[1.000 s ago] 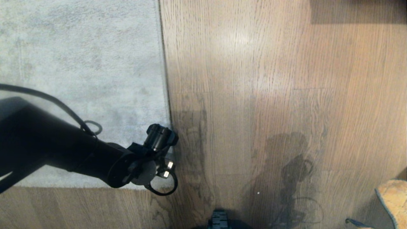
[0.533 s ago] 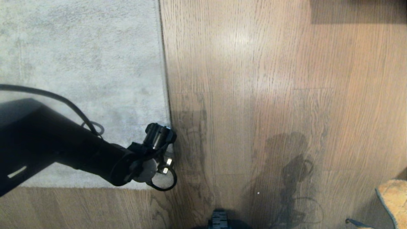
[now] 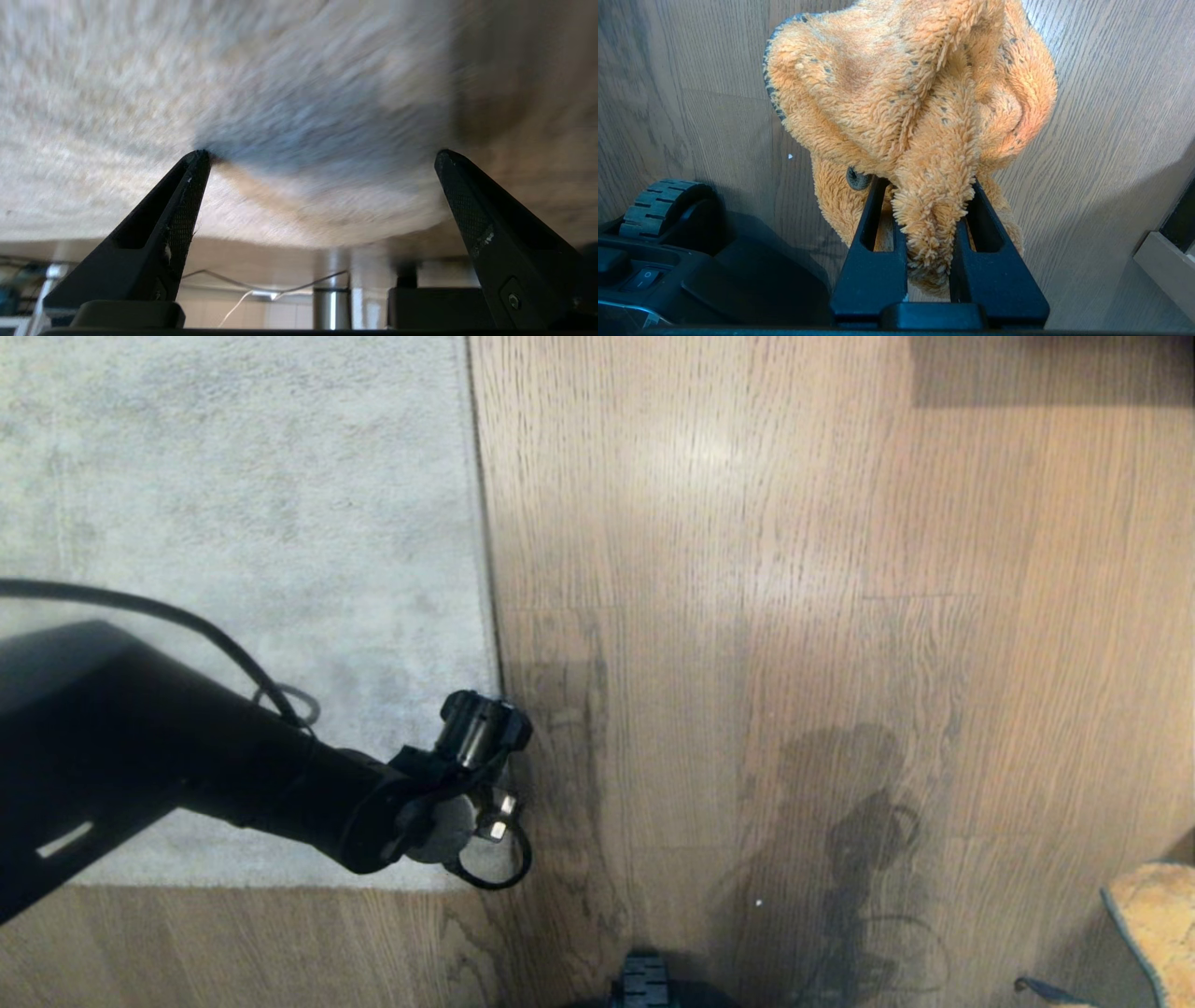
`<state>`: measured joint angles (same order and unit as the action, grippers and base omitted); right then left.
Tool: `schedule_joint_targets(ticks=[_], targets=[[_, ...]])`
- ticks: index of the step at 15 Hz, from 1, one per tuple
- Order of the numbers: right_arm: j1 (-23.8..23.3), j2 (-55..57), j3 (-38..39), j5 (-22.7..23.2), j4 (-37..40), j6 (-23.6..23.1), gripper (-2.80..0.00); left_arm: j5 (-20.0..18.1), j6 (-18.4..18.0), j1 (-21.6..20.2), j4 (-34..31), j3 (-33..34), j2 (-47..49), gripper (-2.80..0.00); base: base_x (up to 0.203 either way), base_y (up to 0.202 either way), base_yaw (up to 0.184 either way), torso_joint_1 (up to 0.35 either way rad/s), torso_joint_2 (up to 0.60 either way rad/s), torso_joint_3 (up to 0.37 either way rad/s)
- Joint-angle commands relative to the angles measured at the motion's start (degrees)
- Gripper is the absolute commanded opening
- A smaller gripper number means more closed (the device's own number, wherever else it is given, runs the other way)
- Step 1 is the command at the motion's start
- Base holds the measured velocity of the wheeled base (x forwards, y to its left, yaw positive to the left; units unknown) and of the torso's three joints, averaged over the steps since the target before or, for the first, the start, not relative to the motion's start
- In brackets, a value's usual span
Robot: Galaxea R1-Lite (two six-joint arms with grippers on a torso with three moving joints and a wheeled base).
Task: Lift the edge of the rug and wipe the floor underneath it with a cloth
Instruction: Lift up the carpet
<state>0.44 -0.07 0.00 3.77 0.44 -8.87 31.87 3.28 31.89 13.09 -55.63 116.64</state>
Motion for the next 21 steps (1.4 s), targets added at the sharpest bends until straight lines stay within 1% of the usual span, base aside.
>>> schedule_joint_targets(ticks=[1,6,11,13,16,21], targets=[[0.1,0.1,0.0,0.0,0.0,-0.1,-2.8,0.1,0.2,0.5,-0.7,-1.0,0.1,0.0,0.0,0.0,0.0,0.0,0.0,0.0],[0.0,0.1,0.0,0.0,0.0,0.0,-2.8,0.3,0.2,0.4,-1.1,-1.2,1.1,0.0,0.0,0.0,0.0,0.0,0.0,0.0],[0.0,0.1,0.0,0.0,0.0,0.0,-2.8,0.7,0.1,-0.3,2.1,-1.2,3.2,0.0,0.0,0.0,0.0,0.0,0.0,0.0],[0.1,0.1,0.0,0.1,0.0,-0.1,-2.8,0.8,0.1,-0.6,2.1,-1.1,3.1,0.0,0.0,0.0,0.0,0.0,0.0,0.0],[0.0,0.1,0.0,0.1,0.0,0.0,-2.8,2.3,-0.3,-1.5,2.0,-0.9,2.7,0.0,0.0,0.0,0.0,0.0,0.0,0.0],[0.1,0.1,0.0,0.0,0.0,0.0,-2.8,2.8,-0.8,-3.0,1.4,-0.2,1.0,0.0,0.0,0.0,0.0,0.0,0.0,0.0]])
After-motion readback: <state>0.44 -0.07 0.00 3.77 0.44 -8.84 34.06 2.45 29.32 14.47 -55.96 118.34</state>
